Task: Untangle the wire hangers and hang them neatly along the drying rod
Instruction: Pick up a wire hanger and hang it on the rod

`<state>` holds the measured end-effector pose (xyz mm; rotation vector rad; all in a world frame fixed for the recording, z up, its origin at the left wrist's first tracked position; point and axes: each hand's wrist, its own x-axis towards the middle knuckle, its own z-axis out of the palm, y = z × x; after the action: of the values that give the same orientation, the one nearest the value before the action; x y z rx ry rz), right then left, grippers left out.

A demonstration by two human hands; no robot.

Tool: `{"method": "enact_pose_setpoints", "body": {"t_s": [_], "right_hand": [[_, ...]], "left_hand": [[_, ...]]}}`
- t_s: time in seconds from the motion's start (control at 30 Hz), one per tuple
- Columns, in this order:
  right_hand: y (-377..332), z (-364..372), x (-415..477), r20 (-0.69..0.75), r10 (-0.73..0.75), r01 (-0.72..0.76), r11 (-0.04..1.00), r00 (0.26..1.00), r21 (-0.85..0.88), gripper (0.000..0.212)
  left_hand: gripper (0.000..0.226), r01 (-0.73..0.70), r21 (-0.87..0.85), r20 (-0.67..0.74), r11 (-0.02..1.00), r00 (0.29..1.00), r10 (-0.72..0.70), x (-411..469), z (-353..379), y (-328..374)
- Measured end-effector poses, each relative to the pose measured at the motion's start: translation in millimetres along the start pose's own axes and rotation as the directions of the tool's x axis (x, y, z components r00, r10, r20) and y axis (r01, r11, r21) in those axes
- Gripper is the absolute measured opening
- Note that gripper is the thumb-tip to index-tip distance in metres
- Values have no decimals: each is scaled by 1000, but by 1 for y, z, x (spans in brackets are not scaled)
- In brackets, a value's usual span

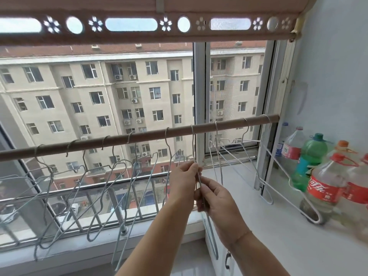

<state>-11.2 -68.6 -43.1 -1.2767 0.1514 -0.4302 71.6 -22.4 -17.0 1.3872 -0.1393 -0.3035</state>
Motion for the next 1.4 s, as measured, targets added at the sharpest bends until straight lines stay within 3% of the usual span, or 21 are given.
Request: {"method": "enact_pose_setpoints", "body": {"t_s": [0.13,0.23,0.3,0.4,0.53,0.67,0.8,0.93,1.2,1.4], "right_hand": [[0,-6,-3,-70,-15,3,984,997,-177,25],[-9,-6,-10,-99,-174,107,875,980,-473,32],[-16,-1,-17,-63,-292,211,808,954,-550,33],[-20,17,-31,23,-406,355,769,914,-532,32],[-1,63,-44,168,-297,341,844,940,-414,32],[32,102,-39,234,-128,226,860,964,-458,43],[57,130,-24,108,-89,133,837,990,-531,52],[68,147,-14,-14,-111,89,862,994,-498,42],[54,159,4,-132,-241,161,884,962,-439,29],[64,148,6,-153,-186,108,903,971,-416,31]], "left_hand": [[14,-60,13,-39,998,997,60,-11,-7,-1],[26,-154,39,-40,987,987,156,-26,-21,4],[27,-239,64,-63,969,968,243,-36,-40,9],[21,-401,95,-158,911,897,412,-47,-75,17],[20,-452,191,-243,872,839,488,-50,-122,23],[29,-299,302,-234,905,897,374,-33,-148,24],[17,-111,354,-117,928,980,162,-16,-161,23],[12,-32,281,-33,959,999,43,-4,-168,27],[14,-53,151,60,987,997,44,27,-162,40],[14,-10,136,64,991,998,1,34,-156,20]]}}
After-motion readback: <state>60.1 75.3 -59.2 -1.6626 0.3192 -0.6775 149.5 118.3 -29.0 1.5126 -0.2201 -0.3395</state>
